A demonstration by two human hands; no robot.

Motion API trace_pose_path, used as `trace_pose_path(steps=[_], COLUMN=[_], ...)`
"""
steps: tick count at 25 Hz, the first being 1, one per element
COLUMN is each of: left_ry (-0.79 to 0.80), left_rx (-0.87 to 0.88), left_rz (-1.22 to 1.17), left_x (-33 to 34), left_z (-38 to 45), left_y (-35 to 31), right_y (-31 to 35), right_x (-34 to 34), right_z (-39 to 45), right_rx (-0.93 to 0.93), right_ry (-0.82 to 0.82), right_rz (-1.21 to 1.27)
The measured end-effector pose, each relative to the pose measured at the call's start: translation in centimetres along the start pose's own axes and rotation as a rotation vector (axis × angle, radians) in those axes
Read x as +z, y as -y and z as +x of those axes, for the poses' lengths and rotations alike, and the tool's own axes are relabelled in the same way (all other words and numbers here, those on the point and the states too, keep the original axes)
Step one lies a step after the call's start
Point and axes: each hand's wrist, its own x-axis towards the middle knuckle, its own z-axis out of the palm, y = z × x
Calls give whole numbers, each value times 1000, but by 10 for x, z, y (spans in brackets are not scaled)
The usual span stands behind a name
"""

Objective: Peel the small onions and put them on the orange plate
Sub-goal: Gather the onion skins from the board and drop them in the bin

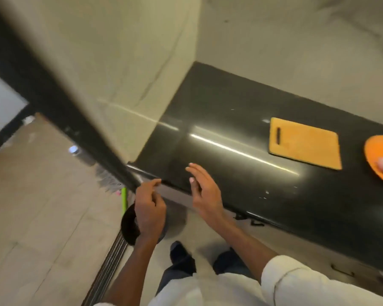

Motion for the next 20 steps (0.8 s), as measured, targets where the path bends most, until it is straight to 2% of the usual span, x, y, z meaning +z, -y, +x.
trace_pose_path(steps=[2,4,7,9,11,14,16,18,19,20], left_ry=[206,447,683,725,752,787,761,688,636,587], left_rx=[232,422,618,673,625,411,229,61,14,-10], left_rz=[-10,84,364,498,404,66,-115,-272,-327,-353], left_x=[45,94,145,158,159,151,148,148,149,150], left_z=[-4,-11,-21,-24,-19,-9,-7,-3,2,9], left_y=[-31,-60,-80,-78,-76,-82,-96,-116,-126,-133], right_y=[-53,-101,-143,-163,-178,-169,-137,-101,-92,-91], right_x=[-55,-101,-142,-167,-189,-182,-138,-96,-92,-99], right_z=[-18,-44,-79,-90,-86,-64,-57,-66,-69,-70], right_rx=[108,258,441,513,601,630,364,45,-29,-45], right_ry=[-195,-299,-285,-300,-310,-220,-52,158,188,137], right_rz=[-134,-295,-492,-552,-565,-619,-557,-338,-193,-91])
